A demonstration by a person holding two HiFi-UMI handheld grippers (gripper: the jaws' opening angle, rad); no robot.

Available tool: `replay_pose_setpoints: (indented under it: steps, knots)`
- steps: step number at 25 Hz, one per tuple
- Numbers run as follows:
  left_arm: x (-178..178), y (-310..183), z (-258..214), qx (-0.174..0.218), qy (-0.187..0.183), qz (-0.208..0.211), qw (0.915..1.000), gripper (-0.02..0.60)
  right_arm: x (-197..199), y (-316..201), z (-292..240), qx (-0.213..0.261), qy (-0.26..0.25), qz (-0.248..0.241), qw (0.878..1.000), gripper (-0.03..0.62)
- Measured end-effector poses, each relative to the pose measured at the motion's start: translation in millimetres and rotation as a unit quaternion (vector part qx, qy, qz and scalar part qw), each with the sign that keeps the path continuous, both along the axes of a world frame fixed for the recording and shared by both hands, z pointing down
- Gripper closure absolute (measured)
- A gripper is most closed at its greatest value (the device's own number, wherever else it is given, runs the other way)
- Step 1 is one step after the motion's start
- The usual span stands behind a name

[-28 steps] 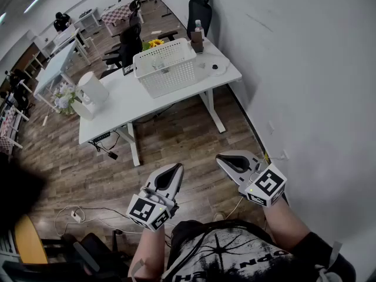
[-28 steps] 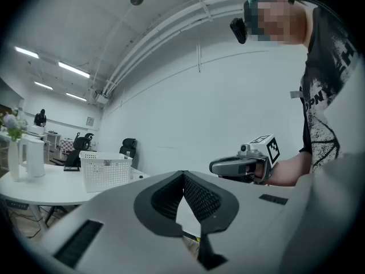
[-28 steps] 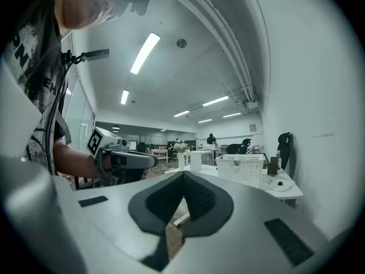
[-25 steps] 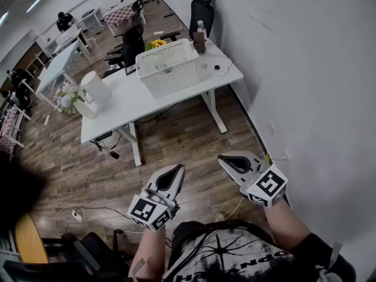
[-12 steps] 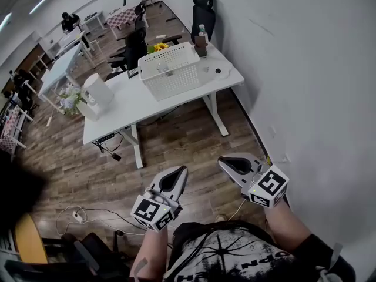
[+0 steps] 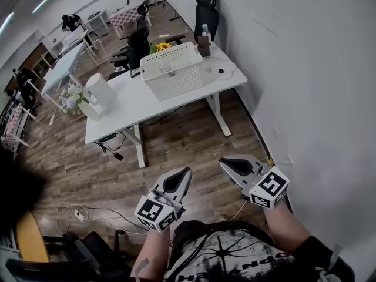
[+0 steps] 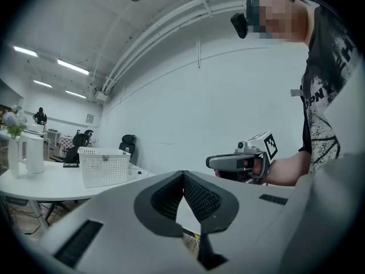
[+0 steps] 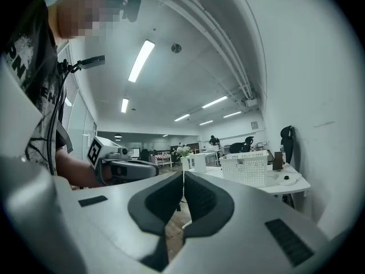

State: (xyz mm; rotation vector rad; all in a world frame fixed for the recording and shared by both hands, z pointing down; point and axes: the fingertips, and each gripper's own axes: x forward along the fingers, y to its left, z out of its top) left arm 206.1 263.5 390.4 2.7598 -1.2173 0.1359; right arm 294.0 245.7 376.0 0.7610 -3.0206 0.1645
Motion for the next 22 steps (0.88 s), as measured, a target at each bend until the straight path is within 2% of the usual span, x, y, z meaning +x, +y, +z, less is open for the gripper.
replay_pose_setpoints:
  steps: [7, 13, 22]
  knots:
    - [-5, -8, 11, -0.012, 0.004, -0.004, 0.9999, 0.571, -9, -9, 10, -0.010, -0.007, -0.008, 1.000, 0.571]
    - [-23, -25, 19, -0.018, 0.008, -0.009, 0.9998, 0.571, -27, -27, 16, -0.014, 0.000, -0.009, 1.000, 0.571]
    - [-57, -88, 22, -0.021, 0.019, 0.003, 0.9996, 0.571, -61, -93, 15, -0.025, -0.009, 0.005, 1.000, 0.571]
